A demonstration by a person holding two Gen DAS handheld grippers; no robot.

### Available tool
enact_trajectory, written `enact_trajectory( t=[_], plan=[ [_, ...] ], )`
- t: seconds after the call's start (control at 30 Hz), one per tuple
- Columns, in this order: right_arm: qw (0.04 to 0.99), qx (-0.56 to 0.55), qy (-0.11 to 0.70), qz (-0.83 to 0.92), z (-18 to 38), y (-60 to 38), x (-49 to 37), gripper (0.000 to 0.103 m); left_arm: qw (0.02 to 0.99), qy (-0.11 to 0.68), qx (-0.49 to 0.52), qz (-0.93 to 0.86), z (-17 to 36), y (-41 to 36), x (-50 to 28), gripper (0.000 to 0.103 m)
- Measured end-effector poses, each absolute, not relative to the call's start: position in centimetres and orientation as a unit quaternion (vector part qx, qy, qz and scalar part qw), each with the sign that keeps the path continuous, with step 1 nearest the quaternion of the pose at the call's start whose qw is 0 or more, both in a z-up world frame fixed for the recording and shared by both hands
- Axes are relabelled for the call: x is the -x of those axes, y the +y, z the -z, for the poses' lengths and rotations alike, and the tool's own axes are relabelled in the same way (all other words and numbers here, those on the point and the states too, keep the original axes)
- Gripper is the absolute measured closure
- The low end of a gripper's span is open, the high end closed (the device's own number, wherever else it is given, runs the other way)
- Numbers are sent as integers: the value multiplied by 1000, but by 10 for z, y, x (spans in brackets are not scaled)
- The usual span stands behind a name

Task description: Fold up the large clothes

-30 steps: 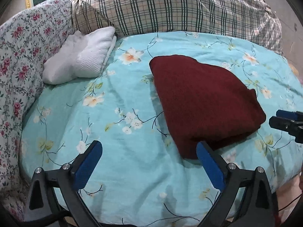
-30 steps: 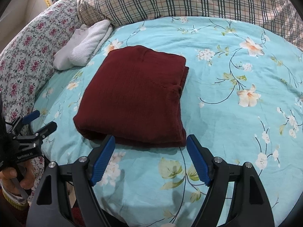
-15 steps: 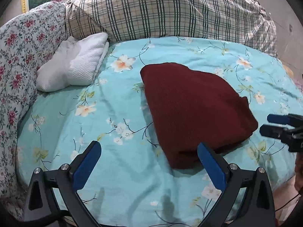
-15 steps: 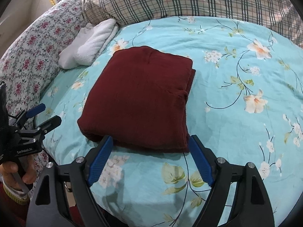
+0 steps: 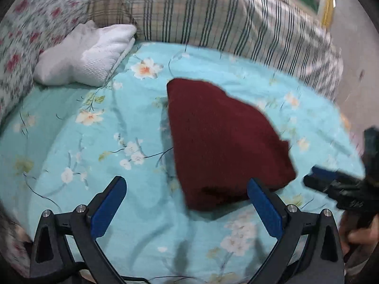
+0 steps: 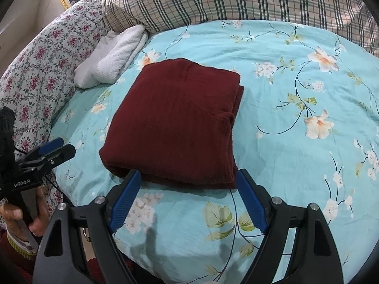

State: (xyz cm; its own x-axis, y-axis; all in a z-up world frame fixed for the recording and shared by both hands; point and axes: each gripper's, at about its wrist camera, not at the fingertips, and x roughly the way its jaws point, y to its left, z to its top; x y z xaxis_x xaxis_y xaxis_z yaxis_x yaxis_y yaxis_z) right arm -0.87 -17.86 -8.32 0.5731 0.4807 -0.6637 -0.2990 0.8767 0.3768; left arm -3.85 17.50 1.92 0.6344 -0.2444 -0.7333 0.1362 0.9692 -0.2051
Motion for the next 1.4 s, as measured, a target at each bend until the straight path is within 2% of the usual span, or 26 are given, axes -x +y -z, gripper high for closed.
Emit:
enact_trajectory(
  t=[0.07,0.13,0.2,0.27,0.77,0.93,1.4],
  plan=[
    [881,-110,404,-222,82,-178,10,21,899,418,64,116,-21,175,41,2],
    [881,-110,404,-223,82,-177,10,21,911,404,-7,85,-26,165,43,5],
    [880,-108,404,-224,81,-176,11,21,919,389,-32,59,-30,163,46,4],
    [881,-106,403,-226,80,-174,11,21,918,389,-15,73,-35,167,46,1],
    [881,-106,396,-234,75,-168,7,21,926,376,18,28,-41,181,50,1],
    [880,-99,400,-234,77,-162,4,21,925,379,-41,1,-40,170,48,0],
    [880,-88,404,-232,80,-157,2,21,919,390,-64,2,-31,165,39,0]
  ],
)
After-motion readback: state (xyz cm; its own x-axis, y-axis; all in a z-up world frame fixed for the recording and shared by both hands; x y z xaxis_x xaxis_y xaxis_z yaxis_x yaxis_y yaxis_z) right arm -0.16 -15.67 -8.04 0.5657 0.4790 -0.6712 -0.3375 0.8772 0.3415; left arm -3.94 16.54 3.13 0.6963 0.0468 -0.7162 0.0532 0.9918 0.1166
